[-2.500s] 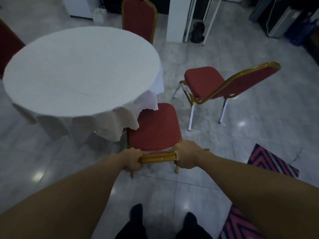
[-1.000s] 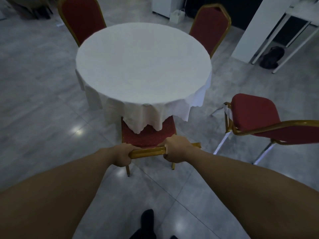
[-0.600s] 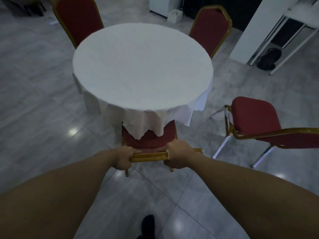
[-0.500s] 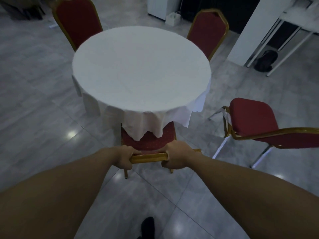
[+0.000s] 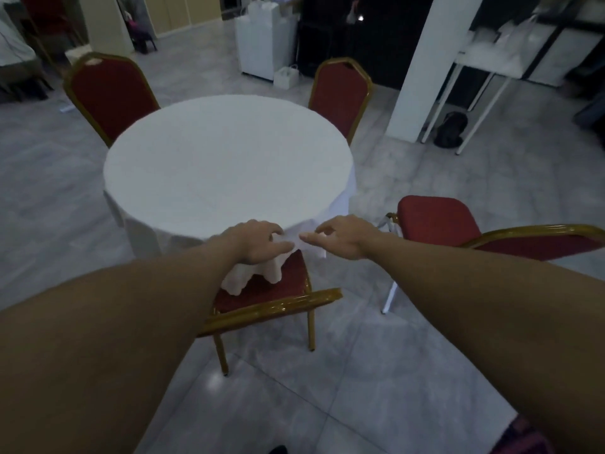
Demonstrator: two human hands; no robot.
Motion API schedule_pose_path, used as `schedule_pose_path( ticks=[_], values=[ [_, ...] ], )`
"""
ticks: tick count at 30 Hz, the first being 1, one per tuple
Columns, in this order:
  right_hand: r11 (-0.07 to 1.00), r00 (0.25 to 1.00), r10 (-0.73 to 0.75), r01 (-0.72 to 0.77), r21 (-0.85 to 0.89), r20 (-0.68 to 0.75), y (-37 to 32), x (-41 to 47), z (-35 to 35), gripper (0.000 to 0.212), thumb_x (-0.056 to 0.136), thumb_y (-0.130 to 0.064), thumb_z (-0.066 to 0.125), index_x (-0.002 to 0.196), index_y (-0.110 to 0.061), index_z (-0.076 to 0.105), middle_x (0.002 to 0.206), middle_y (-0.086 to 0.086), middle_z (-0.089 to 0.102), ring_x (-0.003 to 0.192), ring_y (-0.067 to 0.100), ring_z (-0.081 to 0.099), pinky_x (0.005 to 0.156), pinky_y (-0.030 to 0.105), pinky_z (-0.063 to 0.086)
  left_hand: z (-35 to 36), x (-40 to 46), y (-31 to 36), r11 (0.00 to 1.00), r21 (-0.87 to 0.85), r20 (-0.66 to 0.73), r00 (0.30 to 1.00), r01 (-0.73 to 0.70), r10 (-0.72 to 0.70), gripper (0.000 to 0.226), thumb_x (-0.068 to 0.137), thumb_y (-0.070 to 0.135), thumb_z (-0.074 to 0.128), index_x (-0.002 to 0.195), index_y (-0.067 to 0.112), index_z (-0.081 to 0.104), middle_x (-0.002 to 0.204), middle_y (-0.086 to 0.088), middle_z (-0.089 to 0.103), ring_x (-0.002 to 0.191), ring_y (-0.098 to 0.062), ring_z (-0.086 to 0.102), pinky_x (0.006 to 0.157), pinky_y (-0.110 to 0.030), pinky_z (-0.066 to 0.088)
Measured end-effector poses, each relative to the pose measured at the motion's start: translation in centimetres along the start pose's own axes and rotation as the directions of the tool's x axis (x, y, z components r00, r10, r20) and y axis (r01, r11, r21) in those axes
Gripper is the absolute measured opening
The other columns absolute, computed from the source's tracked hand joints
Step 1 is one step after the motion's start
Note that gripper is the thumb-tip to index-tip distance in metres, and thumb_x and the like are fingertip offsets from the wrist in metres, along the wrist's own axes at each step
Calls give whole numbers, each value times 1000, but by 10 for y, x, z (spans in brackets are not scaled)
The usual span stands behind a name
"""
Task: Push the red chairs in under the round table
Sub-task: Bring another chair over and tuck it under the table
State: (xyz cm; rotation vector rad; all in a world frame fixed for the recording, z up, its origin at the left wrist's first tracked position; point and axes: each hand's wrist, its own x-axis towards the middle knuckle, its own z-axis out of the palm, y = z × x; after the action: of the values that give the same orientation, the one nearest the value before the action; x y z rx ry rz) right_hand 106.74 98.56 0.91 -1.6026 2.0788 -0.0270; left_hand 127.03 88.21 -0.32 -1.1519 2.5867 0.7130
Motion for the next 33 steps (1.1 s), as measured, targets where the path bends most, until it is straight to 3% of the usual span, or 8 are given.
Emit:
schedule_pose_path(
  ticks=[3, 8, 13, 19, 24, 30, 33],
  values=[
    [999, 998, 45, -44, 12, -52, 37, -17, -25, 106, 85, -96, 33, 156, -20, 54, 163, 7, 52, 148, 29, 49, 121, 51, 38, -11, 13, 45, 999, 31, -40, 999, -30, 31, 73, 93, 70, 44, 150, 24, 42, 150, -5, 52, 135, -29, 49, 109, -47, 39],
    [992, 988, 116, -110, 62, -104, 116, -60, -53, 108, 83, -98, 38, 158, -22, 49, 166, 5, 48, 150, 28, 47, 123, 52, 36, -5, 48, 134, 995, 56, -87, 992, -83, 88, 76, 90, 72, 46, 150, 26, 42, 151, -3, 52, 136, -29, 48, 112, -50, 38],
    [983, 974, 178, -169, 77, -137, 208, -100, -80, 137, 56, -114, 24, 155, -24, 52, 161, 6, 54, 141, 30, 54, 117, 53, 43, 13, 80, 248, 988, 67, -58, 988, -141, 145, 80, 91, 71, 47, 153, 22, 37, 154, -8, 47, 138, -31, 46, 114, -46, 35],
    [976, 967, 210, -199, 86, -145, 323, -146, -106, 102, 89, -89, 44, 153, -11, 56, 154, 11, 61, 137, 31, 60, 107, 39, 45, 41, 119, 364, 978, 53, -35, 978, -204, 206, 81, 90, 72, 49, 152, 20, 39, 153, -8, 49, 136, -29, 49, 111, -41, 37],
    [957, 943, 288, -277, 89, -166, 407, -171, -115, 117, 77, -101, 41, 162, -21, 44, 170, 5, 43, 154, 30, 42, 123, 48, 36, 66, 149, 439, 967, 76, 4, 970, -242, 242, 75, 92, 67, 51, 150, 19, 42, 148, -9, 54, 131, -29, 52, 106, -40, 41],
    [938, 927, 330, -302, 170, -177, 487, -176, -132, 110, 80, -94, 53, 163, -23, 41, 169, 7, 43, 147, 32, 50, 120, 48, 41, 87, 209, 498, 956, 116, 68, 962, -269, 263, 89, 84, 74, 52, 153, 21, 36, 155, -9, 45, 137, -30, 48, 110, -47, 40],
    [928, 914, 367, -345, 143, -176, 526, -166, -143, 109, 80, -92, 55, 165, -27, 37, 169, 7, 42, 152, 32, 42, 118, 50, 36, 92, 248, 530, 953, 129, 102, 960, -275, 263, 102, 77, 80, 53, 157, 21, 28, 157, -10, 42, 138, -31, 46, 110, -47, 41]
  ],
)
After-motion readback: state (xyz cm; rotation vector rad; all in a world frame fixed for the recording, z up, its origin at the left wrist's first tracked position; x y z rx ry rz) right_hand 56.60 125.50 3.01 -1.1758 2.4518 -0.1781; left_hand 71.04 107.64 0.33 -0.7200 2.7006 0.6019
